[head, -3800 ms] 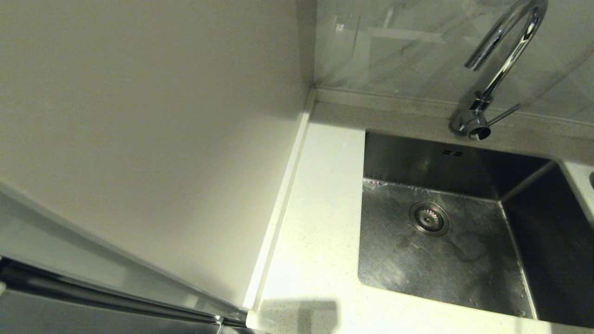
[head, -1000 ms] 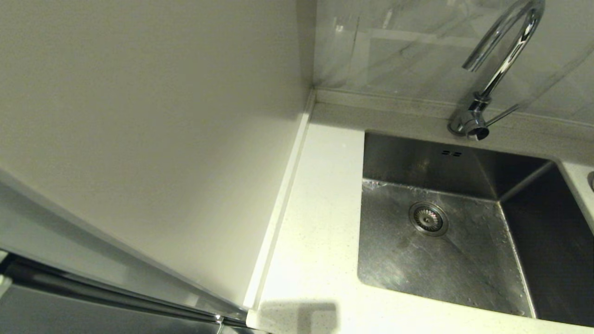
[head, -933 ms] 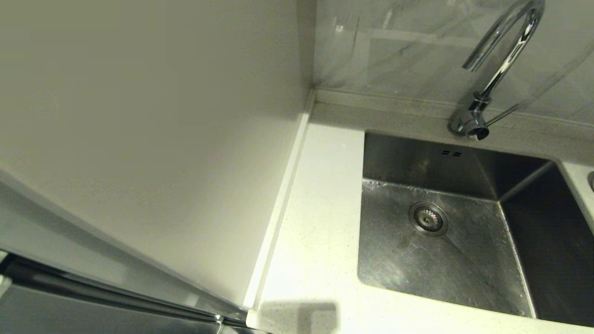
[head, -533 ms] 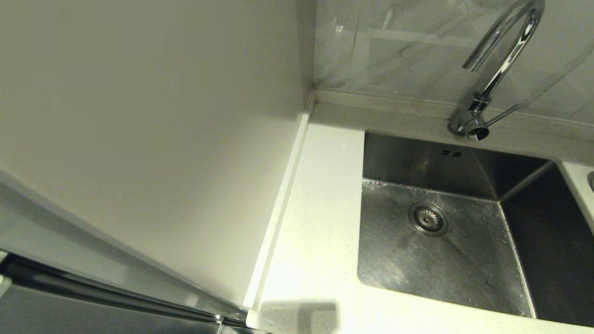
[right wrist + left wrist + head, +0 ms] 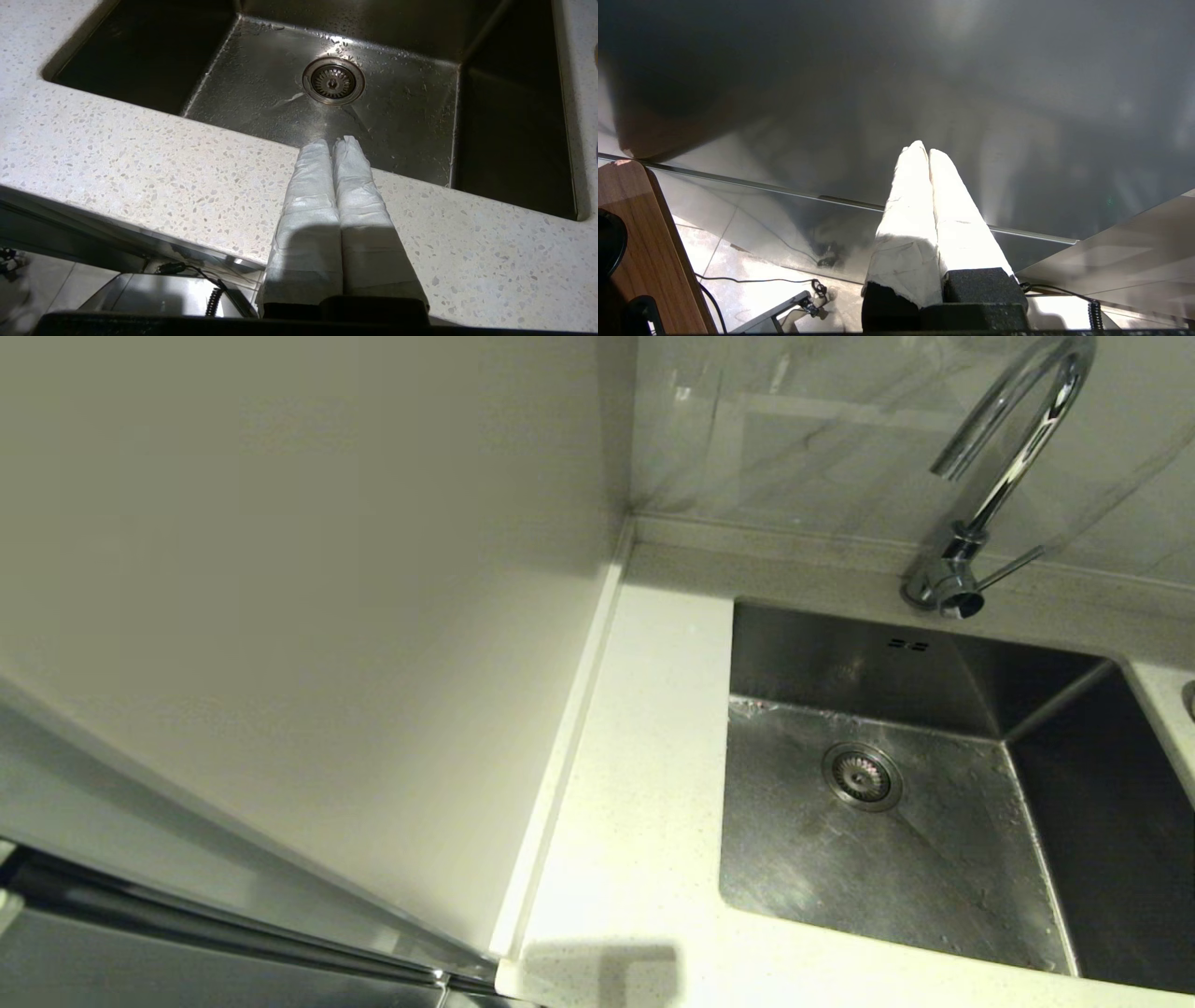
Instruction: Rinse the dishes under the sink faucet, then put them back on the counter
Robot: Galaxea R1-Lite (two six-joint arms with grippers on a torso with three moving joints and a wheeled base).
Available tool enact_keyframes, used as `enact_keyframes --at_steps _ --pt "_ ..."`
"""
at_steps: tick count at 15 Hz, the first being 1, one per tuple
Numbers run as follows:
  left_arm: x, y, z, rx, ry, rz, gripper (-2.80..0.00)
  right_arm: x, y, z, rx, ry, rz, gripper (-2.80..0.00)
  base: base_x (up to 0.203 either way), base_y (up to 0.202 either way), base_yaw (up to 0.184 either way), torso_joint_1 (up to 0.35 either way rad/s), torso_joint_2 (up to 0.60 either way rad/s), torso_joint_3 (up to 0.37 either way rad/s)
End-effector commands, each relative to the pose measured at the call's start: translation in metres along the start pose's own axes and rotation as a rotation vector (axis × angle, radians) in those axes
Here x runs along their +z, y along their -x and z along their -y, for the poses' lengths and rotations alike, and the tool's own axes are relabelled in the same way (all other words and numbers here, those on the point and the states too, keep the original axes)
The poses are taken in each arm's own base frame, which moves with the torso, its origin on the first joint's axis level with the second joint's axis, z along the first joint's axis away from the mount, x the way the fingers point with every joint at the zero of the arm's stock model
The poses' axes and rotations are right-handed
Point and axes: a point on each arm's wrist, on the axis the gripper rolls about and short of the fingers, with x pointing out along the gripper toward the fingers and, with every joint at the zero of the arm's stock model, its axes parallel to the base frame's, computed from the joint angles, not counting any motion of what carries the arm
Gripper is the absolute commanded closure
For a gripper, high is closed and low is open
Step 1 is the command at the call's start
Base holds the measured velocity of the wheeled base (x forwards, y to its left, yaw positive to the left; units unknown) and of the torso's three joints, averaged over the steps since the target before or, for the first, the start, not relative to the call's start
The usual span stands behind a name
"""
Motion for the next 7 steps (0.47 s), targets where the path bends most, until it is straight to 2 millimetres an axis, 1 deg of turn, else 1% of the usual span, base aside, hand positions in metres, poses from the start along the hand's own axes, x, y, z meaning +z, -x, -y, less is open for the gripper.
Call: enact_keyframes --at_steps 1,7 --pt "-0.0008 -0.0002 0.0000 0.000 0.001 -0.003 0.00 0.0001 -0.0003 0.0003 -0.013 -0.013 -0.003 0.00 0.000 0.000 0.000 0.000 0.00 0.000" --pt "-0.0008 -0.0002 0.0000 0.000 0.001 -0.003 0.00 0.0003 -0.0003 0.0004 -0.016 -0.019 -0.002 0.00 0.000 0.000 0.000 0.000 0.00 0.000"
